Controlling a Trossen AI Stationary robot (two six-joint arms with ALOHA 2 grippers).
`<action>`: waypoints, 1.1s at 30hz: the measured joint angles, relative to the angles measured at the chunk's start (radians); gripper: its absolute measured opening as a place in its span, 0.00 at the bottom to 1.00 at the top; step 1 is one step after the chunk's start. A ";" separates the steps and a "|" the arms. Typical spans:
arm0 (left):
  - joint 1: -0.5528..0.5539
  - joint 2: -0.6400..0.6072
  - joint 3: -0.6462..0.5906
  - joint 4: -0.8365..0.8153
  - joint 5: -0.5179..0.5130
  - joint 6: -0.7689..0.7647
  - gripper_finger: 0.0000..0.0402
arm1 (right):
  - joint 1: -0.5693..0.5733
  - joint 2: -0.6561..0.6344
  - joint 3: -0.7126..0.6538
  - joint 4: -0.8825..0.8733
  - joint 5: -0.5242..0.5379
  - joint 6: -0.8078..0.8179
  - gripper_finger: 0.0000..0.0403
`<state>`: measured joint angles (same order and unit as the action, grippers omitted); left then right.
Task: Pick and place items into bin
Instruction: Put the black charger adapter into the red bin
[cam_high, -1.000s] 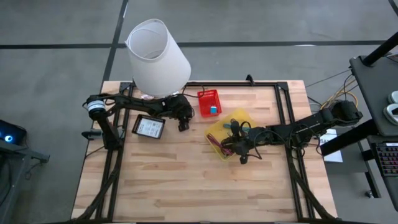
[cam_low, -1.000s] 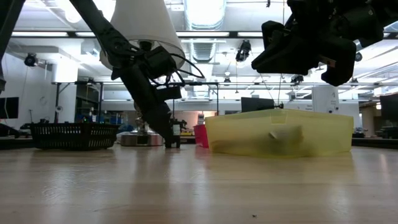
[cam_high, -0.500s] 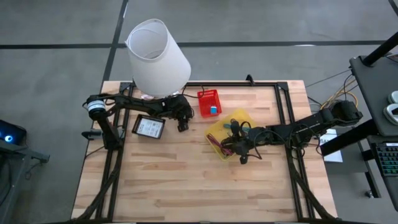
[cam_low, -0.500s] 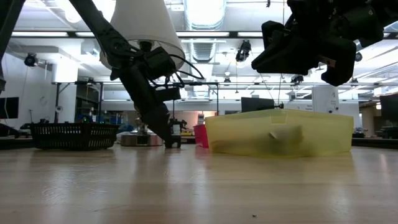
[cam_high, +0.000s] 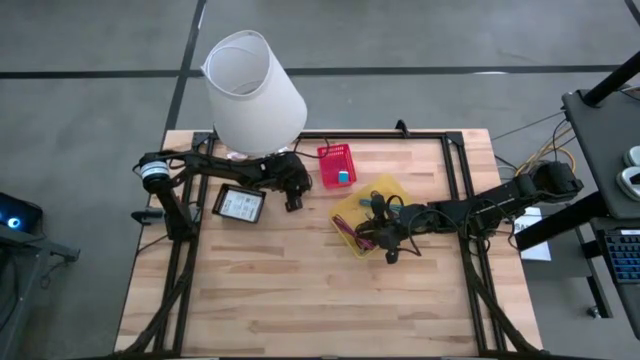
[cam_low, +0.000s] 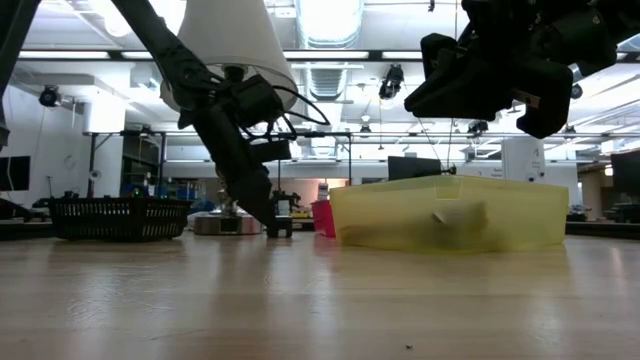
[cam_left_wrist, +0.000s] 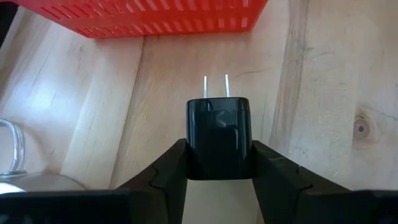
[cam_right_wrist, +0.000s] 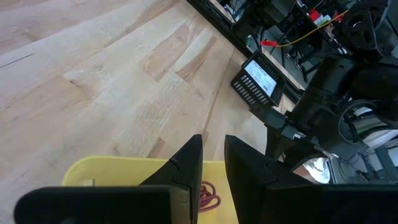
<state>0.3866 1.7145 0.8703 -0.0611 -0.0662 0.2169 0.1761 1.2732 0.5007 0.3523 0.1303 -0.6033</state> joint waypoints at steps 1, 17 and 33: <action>0.000 0.000 0.004 -0.002 0.000 0.001 0.32 | 0.000 0.000 0.000 0.000 0.000 -0.001 0.14; -0.001 -0.133 0.021 -0.016 -0.002 0.027 0.32 | 0.000 0.000 0.000 -0.003 0.000 -0.001 0.14; -0.005 -0.071 0.025 0.228 0.031 0.025 0.32 | 0.000 0.000 0.000 0.000 0.000 -0.002 0.14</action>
<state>0.3816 1.6440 0.8950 0.1674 -0.0348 0.2420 0.1757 1.2729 0.5007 0.3522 0.1303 -0.6051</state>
